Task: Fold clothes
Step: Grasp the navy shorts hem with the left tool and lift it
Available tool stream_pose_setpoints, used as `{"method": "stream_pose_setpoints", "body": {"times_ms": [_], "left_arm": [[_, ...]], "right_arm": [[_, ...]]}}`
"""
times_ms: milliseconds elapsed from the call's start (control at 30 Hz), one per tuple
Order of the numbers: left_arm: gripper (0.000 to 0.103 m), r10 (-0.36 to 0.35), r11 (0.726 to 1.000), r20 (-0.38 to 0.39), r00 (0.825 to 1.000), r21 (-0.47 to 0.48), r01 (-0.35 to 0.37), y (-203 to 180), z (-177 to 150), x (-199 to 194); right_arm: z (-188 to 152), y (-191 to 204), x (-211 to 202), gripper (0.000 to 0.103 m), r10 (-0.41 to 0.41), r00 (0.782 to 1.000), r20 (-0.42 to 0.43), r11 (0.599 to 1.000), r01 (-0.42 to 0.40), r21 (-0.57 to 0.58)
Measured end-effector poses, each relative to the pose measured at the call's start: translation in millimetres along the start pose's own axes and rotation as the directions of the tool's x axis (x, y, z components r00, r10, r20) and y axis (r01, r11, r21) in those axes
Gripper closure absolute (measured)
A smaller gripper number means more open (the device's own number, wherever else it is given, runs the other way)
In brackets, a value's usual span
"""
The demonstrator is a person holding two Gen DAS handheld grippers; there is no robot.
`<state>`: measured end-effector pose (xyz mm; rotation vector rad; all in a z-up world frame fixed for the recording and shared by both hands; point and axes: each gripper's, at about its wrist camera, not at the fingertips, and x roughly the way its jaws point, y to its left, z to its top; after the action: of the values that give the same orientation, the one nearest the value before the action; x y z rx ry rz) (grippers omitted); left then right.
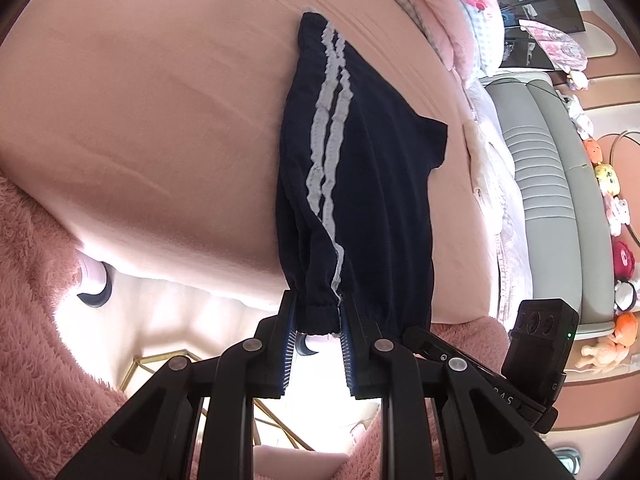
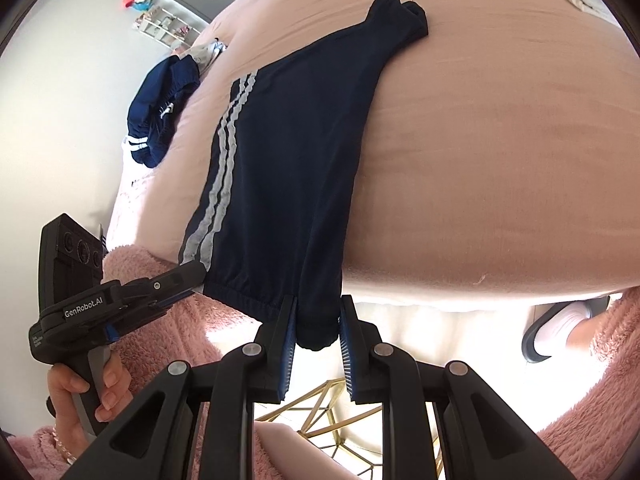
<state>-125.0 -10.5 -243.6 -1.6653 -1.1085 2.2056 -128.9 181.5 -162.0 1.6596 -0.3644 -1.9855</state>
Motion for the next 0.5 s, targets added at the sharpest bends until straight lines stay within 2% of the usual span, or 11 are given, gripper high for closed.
{"method": "stream_pose_setpoints", "body": {"times_ms": [200, 400, 500], "left_arm": [[0.085, 0.006, 1.000, 0.003, 1.000, 0.021, -0.006, -2.6, -0.6, -2.0], [0.085, -0.053, 0.999, 0.028, 0.998, 0.008, 0.053, -7.0, 9.0, -17.9], [0.085, -0.054, 0.998, 0.036, 0.998, 0.020, 0.053, -13.7, 17.3, -21.6]], "right_arm": [[-0.4, -4.7, 0.3, 0.084, 0.005, 1.000, -0.008, 1.000, -0.005, 0.003], [5.7, -1.2, -15.2, 0.084, 0.060, 0.998, 0.022, 0.998, -0.060, 0.006], [15.9, 4.5, -24.2, 0.084, 0.070, 0.997, 0.044, 0.998, -0.069, -0.009]]}}
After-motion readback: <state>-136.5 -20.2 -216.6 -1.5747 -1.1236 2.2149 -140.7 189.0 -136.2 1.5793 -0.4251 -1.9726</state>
